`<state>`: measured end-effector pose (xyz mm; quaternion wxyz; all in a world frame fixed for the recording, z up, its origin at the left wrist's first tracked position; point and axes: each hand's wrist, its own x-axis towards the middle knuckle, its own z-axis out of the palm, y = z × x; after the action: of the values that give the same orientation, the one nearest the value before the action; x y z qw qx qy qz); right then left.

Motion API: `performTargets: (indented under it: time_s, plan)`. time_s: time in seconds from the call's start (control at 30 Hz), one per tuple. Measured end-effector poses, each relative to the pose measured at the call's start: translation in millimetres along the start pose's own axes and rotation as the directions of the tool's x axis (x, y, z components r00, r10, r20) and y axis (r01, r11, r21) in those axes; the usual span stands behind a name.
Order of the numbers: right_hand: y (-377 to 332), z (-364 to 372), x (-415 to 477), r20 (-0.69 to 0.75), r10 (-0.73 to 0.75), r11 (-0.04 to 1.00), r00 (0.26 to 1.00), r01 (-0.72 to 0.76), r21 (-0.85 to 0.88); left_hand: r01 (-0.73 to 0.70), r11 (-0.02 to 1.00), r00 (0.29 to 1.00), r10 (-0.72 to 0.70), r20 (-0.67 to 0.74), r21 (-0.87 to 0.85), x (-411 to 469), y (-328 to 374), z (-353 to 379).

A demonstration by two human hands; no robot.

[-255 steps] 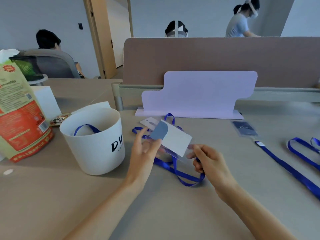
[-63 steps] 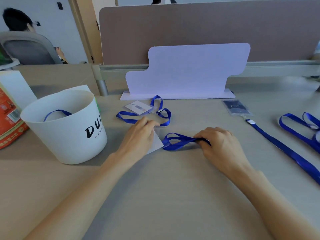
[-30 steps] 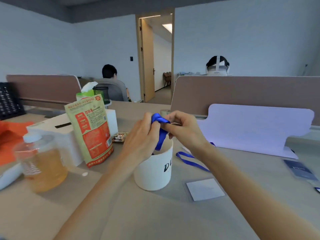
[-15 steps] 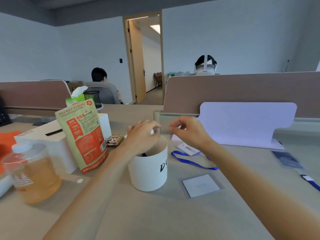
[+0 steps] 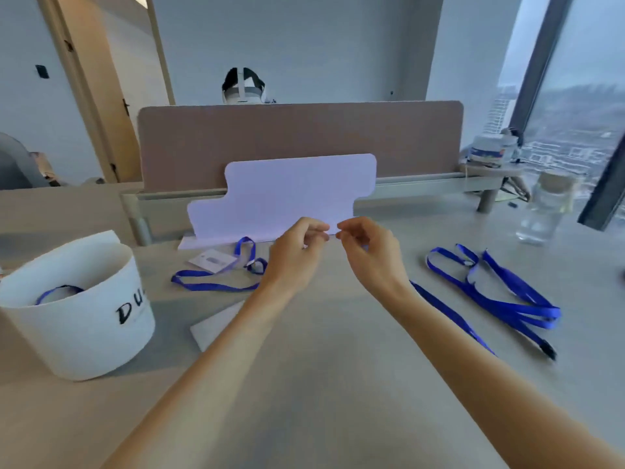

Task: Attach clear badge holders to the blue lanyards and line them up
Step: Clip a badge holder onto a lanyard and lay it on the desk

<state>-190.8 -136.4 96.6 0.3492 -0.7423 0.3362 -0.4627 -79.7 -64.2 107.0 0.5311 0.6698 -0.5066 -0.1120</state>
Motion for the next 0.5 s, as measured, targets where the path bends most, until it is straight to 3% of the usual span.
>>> performTargets:
  time_s: [0.3, 0.4, 0.5]
  plan:
    - [90, -137, 3, -0.16, 0.16, 0.947, 0.974, -0.197, -0.254, -0.077, 0.991, 0.949, 0.04, 0.314, 0.107, 20, 16, 162]
    - [122, -172, 1, -0.177, 0.253, 0.886, 0.951, -0.301, -0.353, -0.2, 0.953, 0.91, 0.094, 0.403, 0.228, 32, 13, 206]
    - [152, -197, -2, -0.112, 0.289, 0.777, 0.951, -0.302, -0.552, -0.346, 0.867, 0.852, 0.131, 0.506, 0.358, 46, 6, 241]
